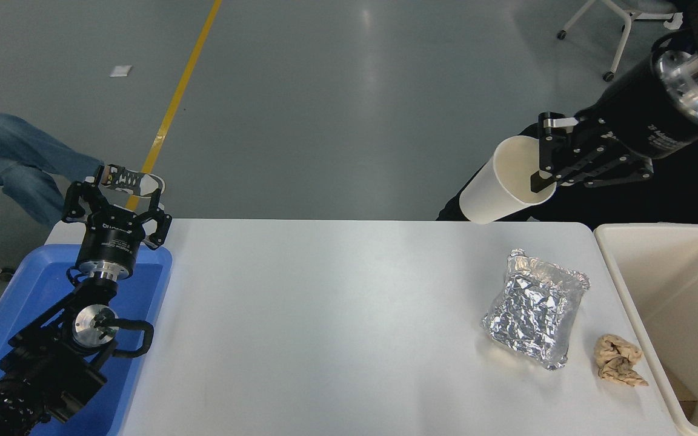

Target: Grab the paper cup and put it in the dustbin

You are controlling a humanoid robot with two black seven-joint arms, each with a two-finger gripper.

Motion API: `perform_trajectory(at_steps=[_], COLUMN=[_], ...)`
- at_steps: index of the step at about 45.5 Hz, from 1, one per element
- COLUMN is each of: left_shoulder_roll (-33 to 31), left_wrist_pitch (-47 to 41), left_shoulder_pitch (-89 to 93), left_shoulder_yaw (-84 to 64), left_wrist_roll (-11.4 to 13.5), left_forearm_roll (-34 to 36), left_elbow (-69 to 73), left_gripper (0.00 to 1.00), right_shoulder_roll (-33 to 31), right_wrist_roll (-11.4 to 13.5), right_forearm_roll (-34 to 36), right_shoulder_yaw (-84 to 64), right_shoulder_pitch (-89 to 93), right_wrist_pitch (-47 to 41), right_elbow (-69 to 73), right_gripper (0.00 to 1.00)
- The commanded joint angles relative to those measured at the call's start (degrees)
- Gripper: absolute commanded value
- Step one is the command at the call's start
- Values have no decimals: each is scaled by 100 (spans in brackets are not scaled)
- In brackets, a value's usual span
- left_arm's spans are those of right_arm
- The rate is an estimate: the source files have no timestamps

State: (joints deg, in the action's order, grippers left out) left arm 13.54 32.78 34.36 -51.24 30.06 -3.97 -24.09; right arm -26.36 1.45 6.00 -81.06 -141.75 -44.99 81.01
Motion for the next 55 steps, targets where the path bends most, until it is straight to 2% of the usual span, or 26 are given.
perform_trajectory(at_steps=[1,12,24,26,35,42,48,55], left_shoulder_roll=[0,0,0,0,0,0,0,0], left_wrist_pitch=[0,0,0,0,0,0,0,9], left_shoulder_pitch=[0,0,0,0,0,0,0,0], left_shoulder_yaw=[0,0,0,0,0,0,-9,-9], left_wrist_roll=[0,9,9,9,0,9,0,0], left_forearm_roll=[1,1,1,1,1,1,1,1], left_elbow=[1,1,1,1,1,1,1,1], left_gripper=[99,99,99,99,99,99,99,99], right_shoulder_roll=[-500,-1353,-2206,-2242,-2452,-2409,-2374,-1987], right_wrist_roll=[-4,22,22,22,22,22,22,66], right_forearm_roll=[-55,-406,-407,-372,-240,-240,-266,-292], right_shoulder_yaw=[-1114,-1369,-1132,-1044,-562,492,1512,2347], right_shoulder_pitch=[349,744,2176,2379,3301,5076,6412,7616], right_wrist_pitch=[-1,-1,-1,-1,1544,2732,3005,3049], right_elbow=[-630,-1298,-2300,-2379,-2485,-3108,-3890,-4892], right_gripper=[0,0,0,0,0,0,0,0])
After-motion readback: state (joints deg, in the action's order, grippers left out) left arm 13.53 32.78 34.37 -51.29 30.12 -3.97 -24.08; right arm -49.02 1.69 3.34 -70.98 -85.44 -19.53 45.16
